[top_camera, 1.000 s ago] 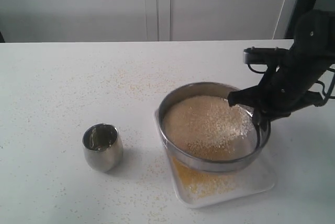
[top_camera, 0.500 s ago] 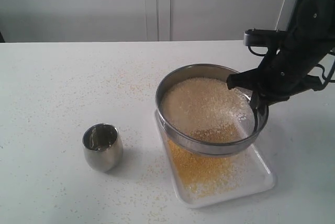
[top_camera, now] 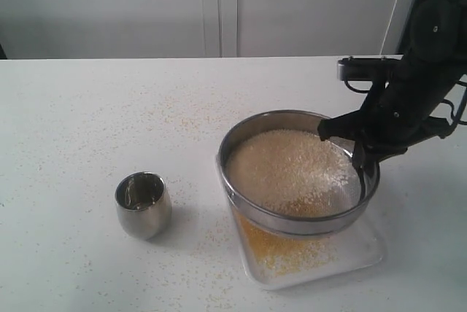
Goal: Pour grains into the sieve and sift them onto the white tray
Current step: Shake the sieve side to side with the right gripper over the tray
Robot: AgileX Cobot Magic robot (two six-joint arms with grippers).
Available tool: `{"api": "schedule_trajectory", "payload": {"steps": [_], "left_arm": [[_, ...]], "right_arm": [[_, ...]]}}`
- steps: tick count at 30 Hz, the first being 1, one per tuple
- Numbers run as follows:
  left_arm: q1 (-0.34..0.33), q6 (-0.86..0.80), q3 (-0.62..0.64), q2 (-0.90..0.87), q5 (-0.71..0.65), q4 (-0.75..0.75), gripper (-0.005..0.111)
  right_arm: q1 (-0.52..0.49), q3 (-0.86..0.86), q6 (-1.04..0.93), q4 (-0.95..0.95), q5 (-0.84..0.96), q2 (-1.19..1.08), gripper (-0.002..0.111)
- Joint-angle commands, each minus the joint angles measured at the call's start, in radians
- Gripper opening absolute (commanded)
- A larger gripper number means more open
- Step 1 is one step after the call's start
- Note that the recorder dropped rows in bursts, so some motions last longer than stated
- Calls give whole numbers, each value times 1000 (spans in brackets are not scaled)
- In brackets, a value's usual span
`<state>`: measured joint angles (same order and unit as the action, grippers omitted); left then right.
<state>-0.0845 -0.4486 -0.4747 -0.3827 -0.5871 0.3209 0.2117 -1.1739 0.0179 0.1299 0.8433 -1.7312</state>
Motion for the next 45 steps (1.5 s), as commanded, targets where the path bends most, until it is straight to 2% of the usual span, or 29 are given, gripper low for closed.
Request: {"api": "schedule_trajectory", "payload": {"steps": [1, 4, 9, 12, 14, 19, 25, 30, 38, 42, 45], "left_arm": [[6, 1, 3, 5, -9, 9, 0], [6, 1, 3, 5, -9, 9, 0], [6, 1, 3, 5, -9, 9, 0], [6, 1, 3, 5, -9, 9, 0], [6, 1, 3, 5, -9, 9, 0], [6, 1, 3, 5, -9, 9, 0], [6, 1, 3, 5, -9, 9, 0], [6, 1, 3, 5, -9, 9, 0], [6, 1, 3, 5, -9, 9, 0], [6, 1, 3, 5, -9, 9, 0], [6, 1, 3, 5, -9, 9, 0]], "right_arm": [[-3, -44, 8, 15, 36, -10, 0], [-3, -24, 8, -2, 96, 5, 0], [-3, -21, 11, 17, -107, -10, 0], [-3, -48, 11, 5, 59, -5, 0], [-3, -33, 12, -11, 105, 15, 0], [-3, -5, 12, -6, -133, 4, 0], [-3, -11, 10, -46, 70, 16, 0], [-3, 15, 11, -27, -108, 1, 0], [-3, -4, 11, -36, 37, 24, 0], [-3, -4, 11, -34, -142, 0, 0], [-3, -26, 10, -36, -14, -3, 0]]}}
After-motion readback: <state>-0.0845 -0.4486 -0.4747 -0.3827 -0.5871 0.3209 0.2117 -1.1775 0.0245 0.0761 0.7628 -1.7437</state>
